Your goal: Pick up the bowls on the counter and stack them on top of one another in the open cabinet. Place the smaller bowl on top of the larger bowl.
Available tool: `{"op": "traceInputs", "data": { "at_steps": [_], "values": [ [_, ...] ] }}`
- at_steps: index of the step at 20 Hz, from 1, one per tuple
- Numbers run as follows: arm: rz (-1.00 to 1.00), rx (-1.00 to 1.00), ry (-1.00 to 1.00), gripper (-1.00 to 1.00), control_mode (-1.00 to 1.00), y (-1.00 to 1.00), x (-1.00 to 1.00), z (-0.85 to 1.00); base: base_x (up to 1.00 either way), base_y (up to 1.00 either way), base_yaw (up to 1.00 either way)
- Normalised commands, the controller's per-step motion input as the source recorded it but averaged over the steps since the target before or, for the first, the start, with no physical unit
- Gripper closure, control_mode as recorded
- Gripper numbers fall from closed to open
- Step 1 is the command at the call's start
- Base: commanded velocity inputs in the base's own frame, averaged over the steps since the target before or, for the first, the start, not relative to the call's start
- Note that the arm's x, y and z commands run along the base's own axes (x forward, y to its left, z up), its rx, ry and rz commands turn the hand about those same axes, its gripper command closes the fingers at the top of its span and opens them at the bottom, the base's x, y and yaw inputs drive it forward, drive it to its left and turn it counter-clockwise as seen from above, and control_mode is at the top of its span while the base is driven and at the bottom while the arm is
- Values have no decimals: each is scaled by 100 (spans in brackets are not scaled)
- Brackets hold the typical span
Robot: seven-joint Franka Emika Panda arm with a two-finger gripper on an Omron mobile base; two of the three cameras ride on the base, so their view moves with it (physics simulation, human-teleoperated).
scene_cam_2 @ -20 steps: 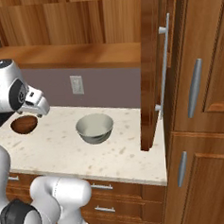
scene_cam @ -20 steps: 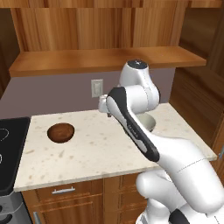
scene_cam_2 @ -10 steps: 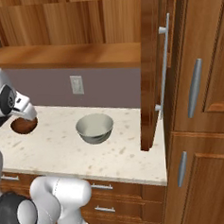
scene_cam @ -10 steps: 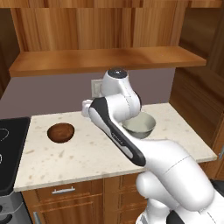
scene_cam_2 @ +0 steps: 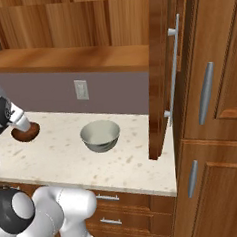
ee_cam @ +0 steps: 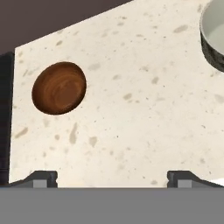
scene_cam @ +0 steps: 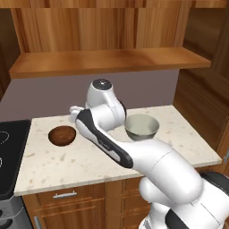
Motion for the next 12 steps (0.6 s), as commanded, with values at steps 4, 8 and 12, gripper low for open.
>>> {"op": "traceInputs", "data": {
  "at_steps": [4, 8, 12],
  "values": [
    [-6, 6, 4, -100, -100, 32, 32, -25, 0, 0, 0],
    [-3, 10, 3, -100, -100, 7, 23, -22, 0, 0, 0],
    [0, 7, 0, -100, -100, -9, 7, -16, 0, 0, 0]
  ]
}}
